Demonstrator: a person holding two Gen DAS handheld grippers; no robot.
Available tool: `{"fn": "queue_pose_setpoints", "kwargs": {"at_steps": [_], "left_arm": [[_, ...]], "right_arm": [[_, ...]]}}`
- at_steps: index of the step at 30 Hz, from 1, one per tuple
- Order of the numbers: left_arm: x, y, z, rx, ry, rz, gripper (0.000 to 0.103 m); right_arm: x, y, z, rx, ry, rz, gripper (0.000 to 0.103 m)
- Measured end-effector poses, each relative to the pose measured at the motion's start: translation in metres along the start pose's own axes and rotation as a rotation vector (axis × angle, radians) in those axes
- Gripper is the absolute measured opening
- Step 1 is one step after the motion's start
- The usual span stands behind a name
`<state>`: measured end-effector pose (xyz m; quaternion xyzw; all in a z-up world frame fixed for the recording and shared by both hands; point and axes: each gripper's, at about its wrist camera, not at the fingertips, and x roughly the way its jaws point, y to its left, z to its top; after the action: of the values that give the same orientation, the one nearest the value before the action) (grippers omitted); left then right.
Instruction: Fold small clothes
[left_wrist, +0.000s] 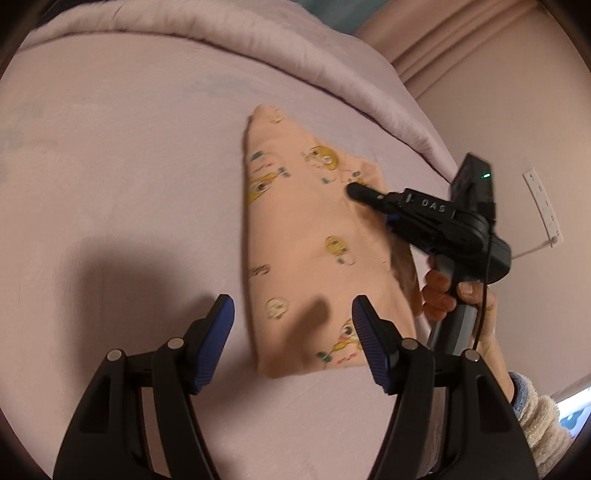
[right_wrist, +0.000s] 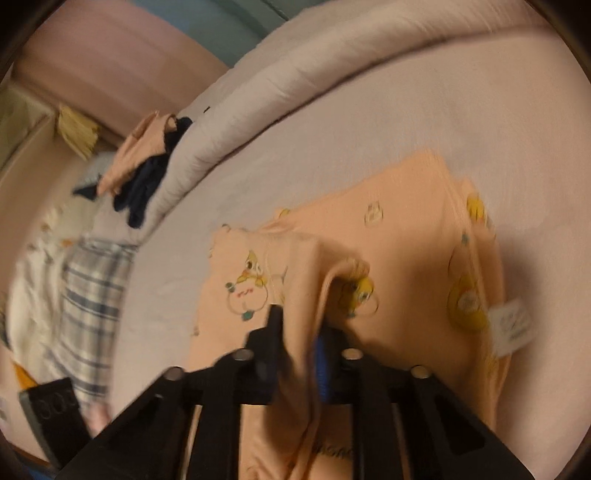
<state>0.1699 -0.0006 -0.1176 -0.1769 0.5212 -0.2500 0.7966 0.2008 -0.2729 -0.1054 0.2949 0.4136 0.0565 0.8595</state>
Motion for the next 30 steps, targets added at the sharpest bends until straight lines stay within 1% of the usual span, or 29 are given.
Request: {"fn": "queue_pose_setpoints", "kwargs": {"at_steps": [2,3,5,7,8,10,13,15,17,19,20,23,26,28,30], "left_arm": [[-0.005,0.006,-0.006,-0.006,0.005,-0.006,0.066],[-0.004,0.006,-0.007,-0.006,0.006,-0.009,0.066],[-0.003,0.005,-0.005,-0.008,0.009,-0.024,0.066],[-0.001,0.004,-0.005,-0.010,0.013,-0.043,0.066],[0.001,0.002,-0.004,-0.006,0.016,-0.049,0.066],[0.002,-0.003,-0.002,0.008,0.021,-0.055,0.066],[0.009,-0.010,0.005,0.027,0.026,-0.057,0.066],[0.012,-0.017,0.009,0.041,0.024,-0.059,0.066],[0.013,-0.022,0.009,0.052,0.024,-0.066,0.066],[0.013,-0.031,0.011,0.080,0.022,-0.071,0.066],[0.015,-0.037,0.012,0.098,0.019,-0.064,0.064],[0.022,-0.054,0.013,0.162,0.011,-0.028,0.064],[0.028,-0.064,0.013,0.221,-0.002,0.021,0.064],[0.030,-0.067,0.009,0.255,-0.013,0.057,0.057],[0.028,-0.065,-0.002,0.292,-0.012,0.107,0.054]], "right_arm": [[-0.010,0.014,0.006,-0.092,-0.030,-0.041,0.009],[-0.018,0.022,0.009,-0.146,-0.059,-0.047,0.009],[-0.034,0.036,0.013,-0.238,-0.111,-0.085,0.009],[-0.044,0.040,0.018,-0.287,-0.132,-0.127,0.009],[-0.047,0.038,0.021,-0.291,-0.136,-0.153,0.009],[-0.051,0.029,0.026,-0.281,-0.144,-0.183,0.009],[-0.052,0.001,0.034,-0.234,-0.138,-0.258,0.009],[-0.042,-0.018,0.037,-0.195,-0.078,-0.268,0.009],[-0.031,-0.032,0.036,-0.179,-0.048,-0.305,0.009],[-0.025,-0.042,0.036,-0.148,-0.025,-0.271,0.009],[-0.024,-0.046,0.037,-0.132,-0.033,-0.264,0.009],[-0.024,-0.051,0.038,-0.107,-0.041,-0.234,0.009],[-0.026,-0.049,0.038,-0.107,-0.053,-0.229,0.009],[-0.029,-0.048,0.038,-0.106,-0.072,-0.220,0.009],[-0.030,-0.047,0.040,-0.107,-0.094,-0.234,0.009]]}}
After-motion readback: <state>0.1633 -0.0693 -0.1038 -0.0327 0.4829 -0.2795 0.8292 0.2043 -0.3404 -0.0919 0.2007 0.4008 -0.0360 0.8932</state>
